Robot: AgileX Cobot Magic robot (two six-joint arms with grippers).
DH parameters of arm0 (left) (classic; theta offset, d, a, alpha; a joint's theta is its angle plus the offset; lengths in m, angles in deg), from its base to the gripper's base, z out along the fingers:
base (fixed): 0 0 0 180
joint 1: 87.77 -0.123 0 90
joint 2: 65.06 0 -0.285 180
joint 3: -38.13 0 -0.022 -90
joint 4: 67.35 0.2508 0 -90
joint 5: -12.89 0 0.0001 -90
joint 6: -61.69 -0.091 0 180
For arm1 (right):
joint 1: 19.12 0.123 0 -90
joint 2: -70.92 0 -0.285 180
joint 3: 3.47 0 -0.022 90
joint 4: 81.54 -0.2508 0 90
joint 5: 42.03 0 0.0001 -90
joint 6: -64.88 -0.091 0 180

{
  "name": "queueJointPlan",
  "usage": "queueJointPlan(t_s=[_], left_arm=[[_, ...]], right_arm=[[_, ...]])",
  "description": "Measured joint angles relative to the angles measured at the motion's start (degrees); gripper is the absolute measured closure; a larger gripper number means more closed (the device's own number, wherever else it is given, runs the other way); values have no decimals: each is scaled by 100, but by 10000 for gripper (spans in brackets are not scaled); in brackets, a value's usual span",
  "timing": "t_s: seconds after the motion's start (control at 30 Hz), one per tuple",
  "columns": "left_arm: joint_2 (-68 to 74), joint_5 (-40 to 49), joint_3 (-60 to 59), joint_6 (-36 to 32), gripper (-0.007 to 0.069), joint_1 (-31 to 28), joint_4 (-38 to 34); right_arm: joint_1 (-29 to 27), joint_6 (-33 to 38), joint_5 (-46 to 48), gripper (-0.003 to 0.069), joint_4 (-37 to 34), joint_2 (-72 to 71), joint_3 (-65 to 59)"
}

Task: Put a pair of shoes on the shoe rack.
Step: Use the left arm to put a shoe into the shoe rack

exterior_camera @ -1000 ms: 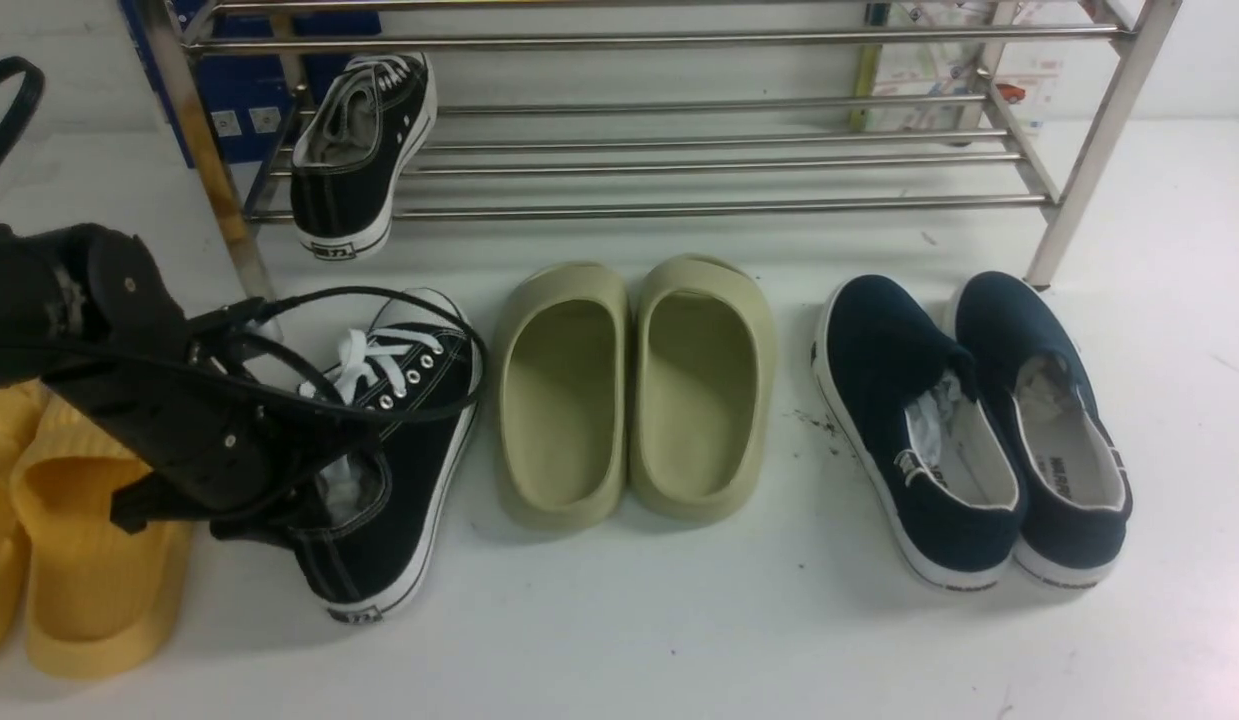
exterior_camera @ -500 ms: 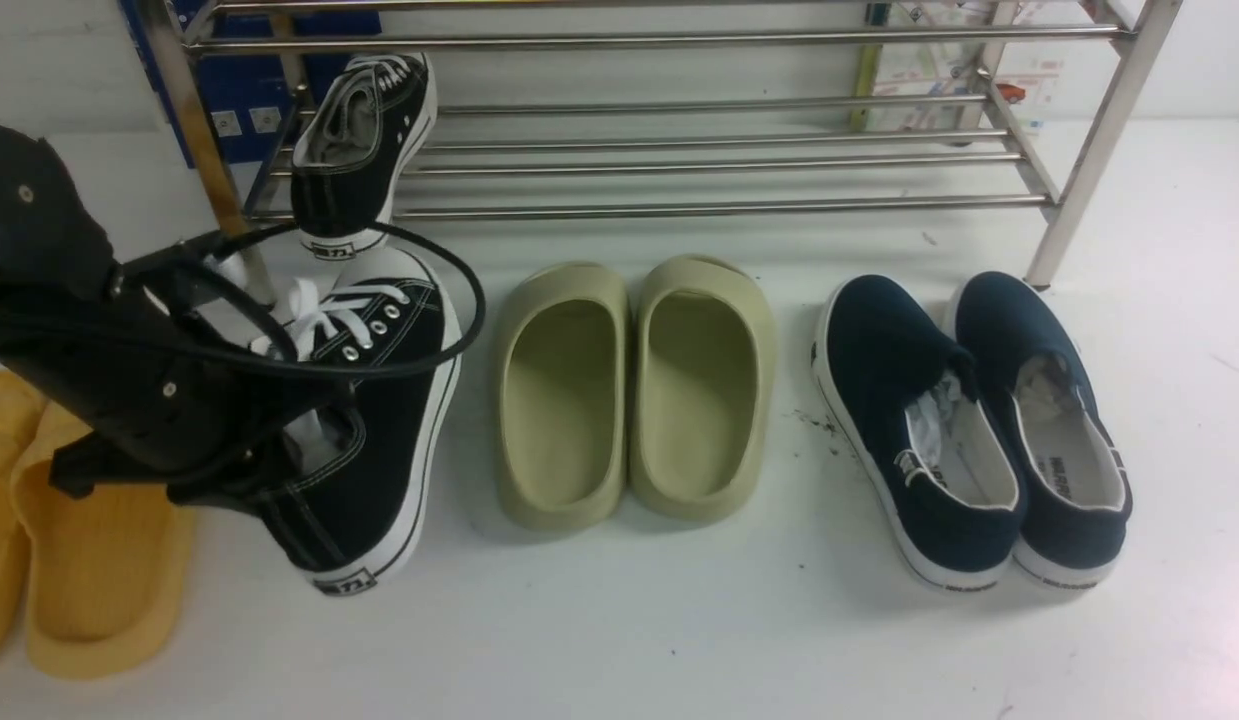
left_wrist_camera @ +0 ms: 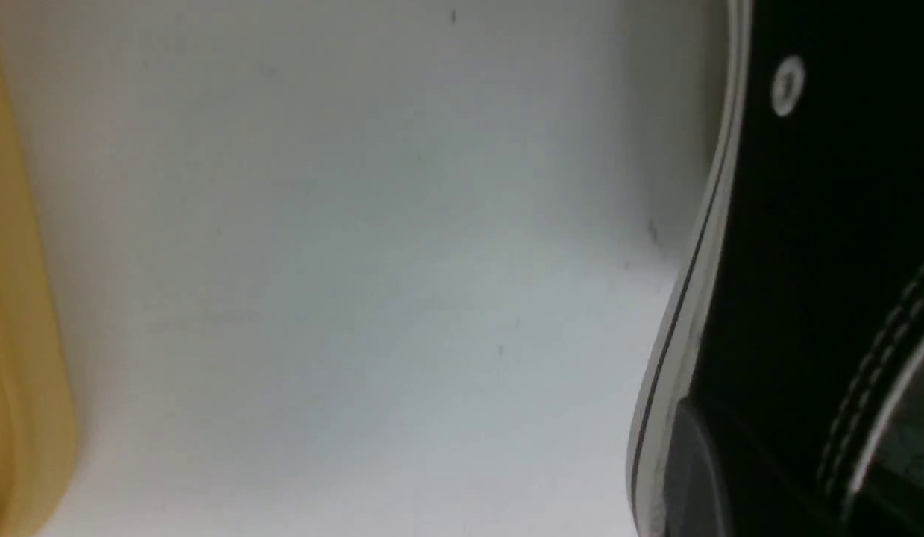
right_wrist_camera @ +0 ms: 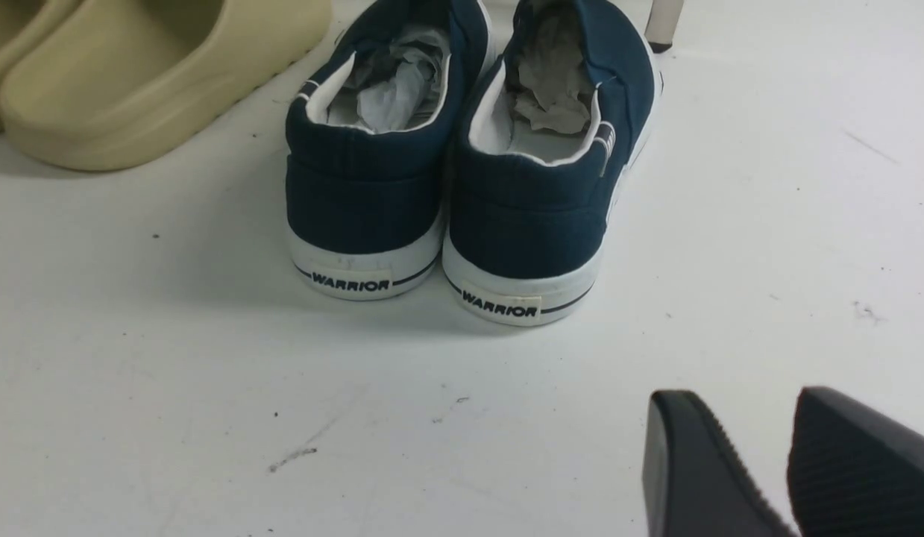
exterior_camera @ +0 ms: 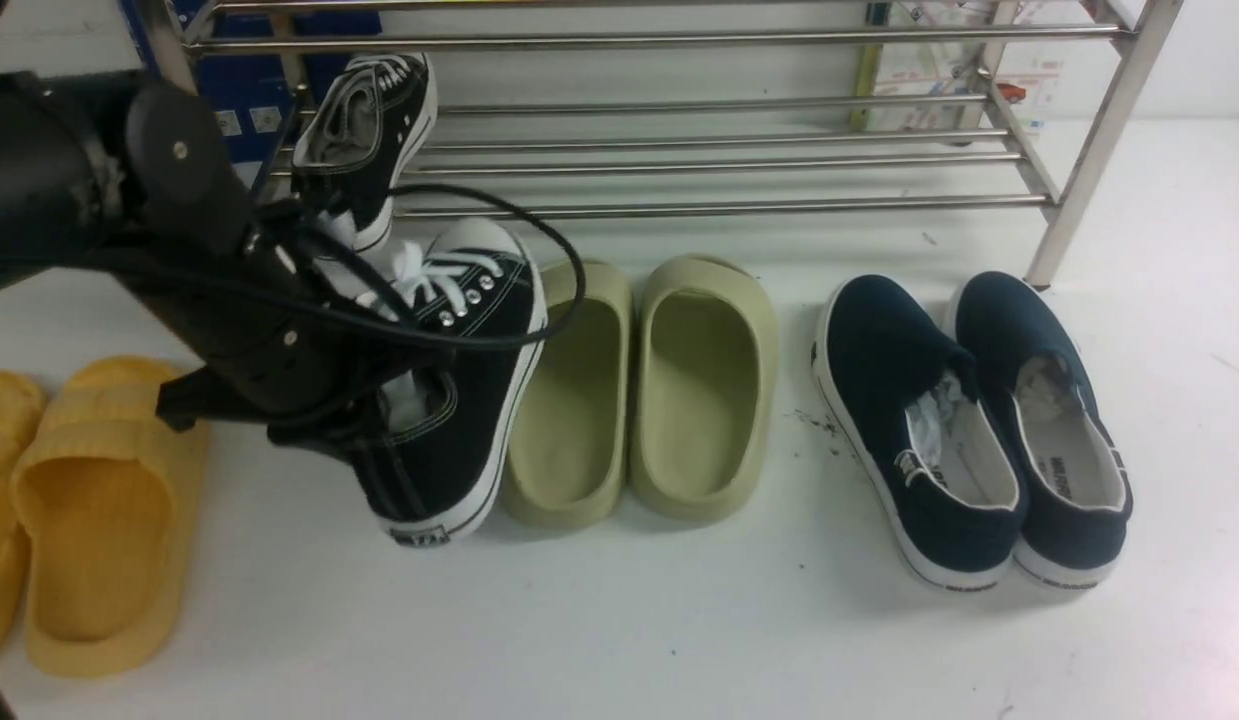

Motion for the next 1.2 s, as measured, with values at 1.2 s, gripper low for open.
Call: queueJointPlan(t_s=[1.2], left_arm=[[3016, -607, 3836, 1299, 612, 23, 1224]], right_arm=[[0, 0, 0, 418, -4, 0, 0]])
